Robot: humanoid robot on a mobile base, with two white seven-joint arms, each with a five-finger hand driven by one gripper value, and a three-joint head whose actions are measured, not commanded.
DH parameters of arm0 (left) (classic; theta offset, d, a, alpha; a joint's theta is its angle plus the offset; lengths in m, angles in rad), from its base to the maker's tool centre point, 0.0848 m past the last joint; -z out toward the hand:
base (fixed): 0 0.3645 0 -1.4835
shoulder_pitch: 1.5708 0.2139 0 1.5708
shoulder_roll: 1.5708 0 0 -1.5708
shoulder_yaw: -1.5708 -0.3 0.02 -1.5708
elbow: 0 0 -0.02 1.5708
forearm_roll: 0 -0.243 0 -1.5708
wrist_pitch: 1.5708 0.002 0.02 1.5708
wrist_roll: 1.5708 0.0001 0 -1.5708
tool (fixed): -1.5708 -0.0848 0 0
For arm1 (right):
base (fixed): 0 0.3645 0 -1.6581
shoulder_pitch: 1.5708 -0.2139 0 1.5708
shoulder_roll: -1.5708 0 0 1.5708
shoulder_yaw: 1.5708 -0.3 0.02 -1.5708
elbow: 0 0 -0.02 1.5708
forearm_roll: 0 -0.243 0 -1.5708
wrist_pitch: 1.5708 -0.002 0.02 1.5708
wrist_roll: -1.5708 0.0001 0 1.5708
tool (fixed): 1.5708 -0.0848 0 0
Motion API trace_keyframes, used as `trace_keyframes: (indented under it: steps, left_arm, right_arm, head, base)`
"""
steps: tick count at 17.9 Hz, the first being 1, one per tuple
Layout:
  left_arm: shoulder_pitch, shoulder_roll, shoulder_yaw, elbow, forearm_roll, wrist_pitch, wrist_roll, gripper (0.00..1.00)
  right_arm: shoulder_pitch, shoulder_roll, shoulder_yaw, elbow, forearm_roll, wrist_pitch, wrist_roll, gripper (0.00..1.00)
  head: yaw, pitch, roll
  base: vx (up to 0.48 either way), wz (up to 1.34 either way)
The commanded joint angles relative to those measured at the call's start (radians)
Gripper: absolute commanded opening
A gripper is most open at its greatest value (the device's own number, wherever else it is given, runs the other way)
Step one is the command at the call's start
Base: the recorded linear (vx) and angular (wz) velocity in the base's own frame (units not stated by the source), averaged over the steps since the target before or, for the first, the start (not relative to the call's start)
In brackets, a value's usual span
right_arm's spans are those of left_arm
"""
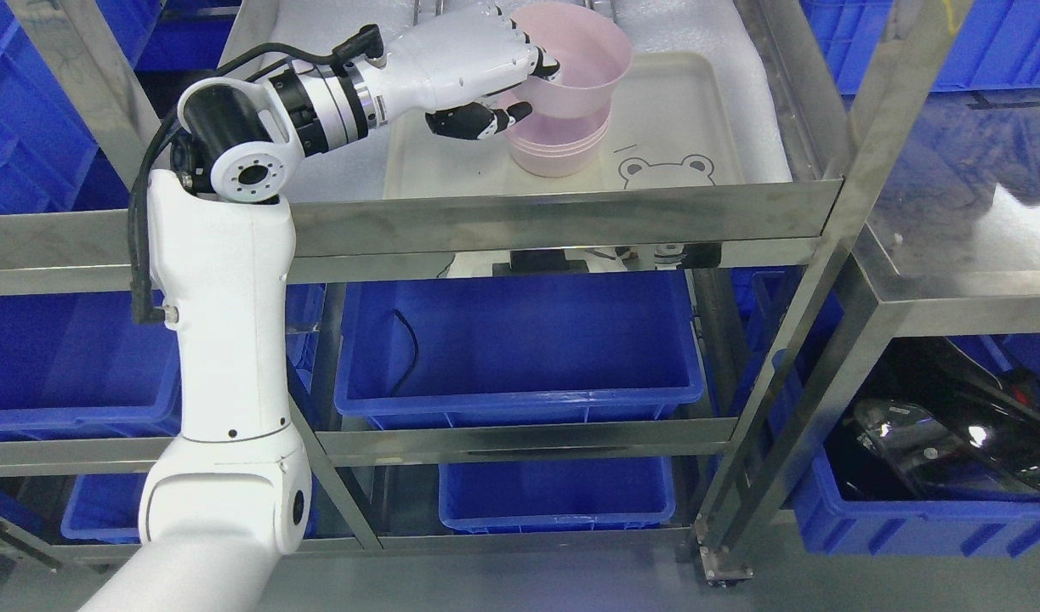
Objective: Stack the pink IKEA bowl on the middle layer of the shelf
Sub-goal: 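Lower the pink bowl onto the stacked pink bowls on the tray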
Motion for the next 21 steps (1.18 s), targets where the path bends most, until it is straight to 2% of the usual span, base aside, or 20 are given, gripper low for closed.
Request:
trace_keyframes:
  steps: [1,8,13,15,16,18,19,20,21]
  left_arm:
    - [-0.006,0.008,-0.011,0.044,-0.047,0.004,-0.003,0.03]
    - [0.008,0.013,-0.034,0.055,-0.047,0.004,-0.005,0.04]
    - [0.000,0.010,-0.032,0.084,-0.047,0.004,0.000,0.09]
    - [0.000,0.008,-0.032,0.088,-0.049,0.004,0.000,0.21]
    - [0.000,0.008,-0.032,0.088,-0.049,0.004,0.000,0.42]
    - [-0.003,0.011,-0.032,0.088,-0.049,0.004,-0.001,0.58]
    - [-0.006,0.008,-0.031,0.094,-0.047,0.004,0.000,0.74]
    - [-0.003,0.003,-0.019,0.099,-0.046,0.004,0.003,0.85]
    - [0.000,-0.003,-0.010,0.099,-0.037,0.004,0.006,0.89]
  right_arm:
    - [0.023,-0.017,0.000,-0.017,0.000,0.001,-0.007,1.00]
    - [0.023,-0.017,0.000,-0.017,0.000,0.001,-0.007,1.00]
    - [0.023,-0.017,0.000,-0.017,0.000,0.001,-0.007,1.00]
    - [0.023,-0.017,0.000,-0.017,0.000,0.001,-0.007,1.00]
    - [0.023,-0.017,0.000,-0.017,0.000,0.001,-0.007,1.00]
    - [0.023,-0.017,0.000,-0.017,0.000,0.001,-0.007,1.00]
    - [0.023,-0.017,0.000,-0.017,0.000,0.001,-0.007,1.00]
    - [0.023,-0.017,0.000,-0.017,0.000,0.001,-0.007,1.00]
    - [0.023,-0.017,0.000,-0.017,0.000,0.001,-0.007,1.00]
  head:
    - [0.0000,0.000,0.000]
    - [0.0000,0.000,0.000]
    - [0.0000,0.000,0.000]
    - [0.0000,0.000,0.000]
    - [0.0000,0.000,0.000]
    - [0.0000,0.000,0.000]
    - [0.0000,0.000,0.000]
    - [0.0000,0.000,0.000]
    - [0.0000,0.000,0.000]
  base:
    - [0.038,-0.05]
    - [0.007,-0.01]
    - [0.000,0.00]
    - [0.000,0.00]
    - [0.000,0.00]
    - [0.000,0.00]
    - [0.000,0.00]
    - [0.000,0.00]
    - [0.000,0.00]
